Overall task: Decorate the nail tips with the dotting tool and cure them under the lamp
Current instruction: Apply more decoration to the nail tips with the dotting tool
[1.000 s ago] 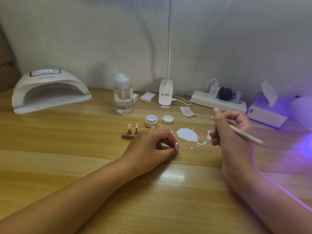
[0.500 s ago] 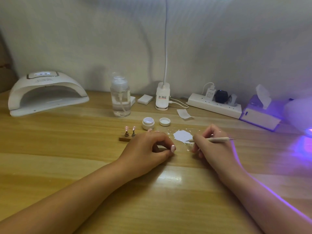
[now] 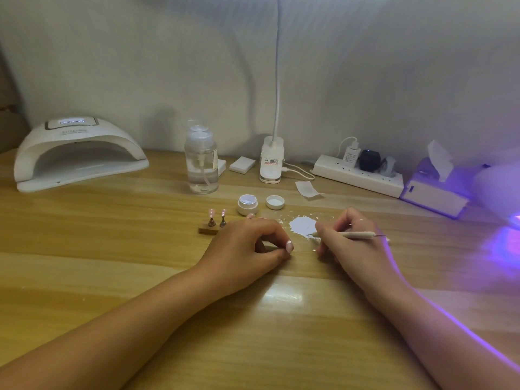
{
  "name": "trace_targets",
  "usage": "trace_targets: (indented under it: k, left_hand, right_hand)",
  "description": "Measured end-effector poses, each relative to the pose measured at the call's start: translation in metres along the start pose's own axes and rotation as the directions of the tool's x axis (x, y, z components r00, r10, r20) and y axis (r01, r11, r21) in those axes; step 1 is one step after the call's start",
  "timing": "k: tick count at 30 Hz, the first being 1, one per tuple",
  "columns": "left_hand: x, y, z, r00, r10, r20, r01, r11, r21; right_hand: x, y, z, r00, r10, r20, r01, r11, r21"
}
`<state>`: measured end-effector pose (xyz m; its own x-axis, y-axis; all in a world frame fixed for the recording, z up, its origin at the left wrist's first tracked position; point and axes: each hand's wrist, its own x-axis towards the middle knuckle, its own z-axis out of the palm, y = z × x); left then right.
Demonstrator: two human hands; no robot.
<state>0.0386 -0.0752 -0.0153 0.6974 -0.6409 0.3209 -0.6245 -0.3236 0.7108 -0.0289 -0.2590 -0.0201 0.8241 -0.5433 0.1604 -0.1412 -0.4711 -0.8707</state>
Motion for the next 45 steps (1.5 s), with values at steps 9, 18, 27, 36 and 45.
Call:
trace_targets:
  k: [9, 18, 27, 36, 45]
  left_hand:
    - [0.001, -0.004, 0.000, 1.000, -0.024, -0.017, 0.023, 0.999, -0.040]
    - [0.002, -0.008, 0.000, 1.000, 0.013, -0.002, -0.013, 0.999, 0.035]
    - [0.003, -0.011, 0.000, 1.000, 0.013, -0.007, -0.013, 1.000, 0.027]
    - [0.003, -0.011, 0.000, 1.000, 0.021, 0.000, -0.021, 0.999, 0.025]
    - [0.003, -0.006, -0.001, 1.000, 0.017, 0.000, -0.017, 1.000, 0.024]
  right_hand:
    - [-0.013, -0.022, -0.001, 0.994, -0.067, -0.082, 0.095, 0.904, 0.417]
    - [-0.026, -0.024, 0.014, 0.999, 0.028, 0.030, -0.039, 0.884, 0.466]
    - [-0.026, -0.023, 0.017, 0.996, -0.014, 0.086, -0.019, 0.928, 0.372]
    - [-0.023, -0.020, 0.019, 0.994, -0.023, 0.103, -0.015, 0.939, 0.345]
    - [-0.023, -0.018, 0.019, 0.994, -0.047, 0.103, 0.007, 0.934, 0.358]
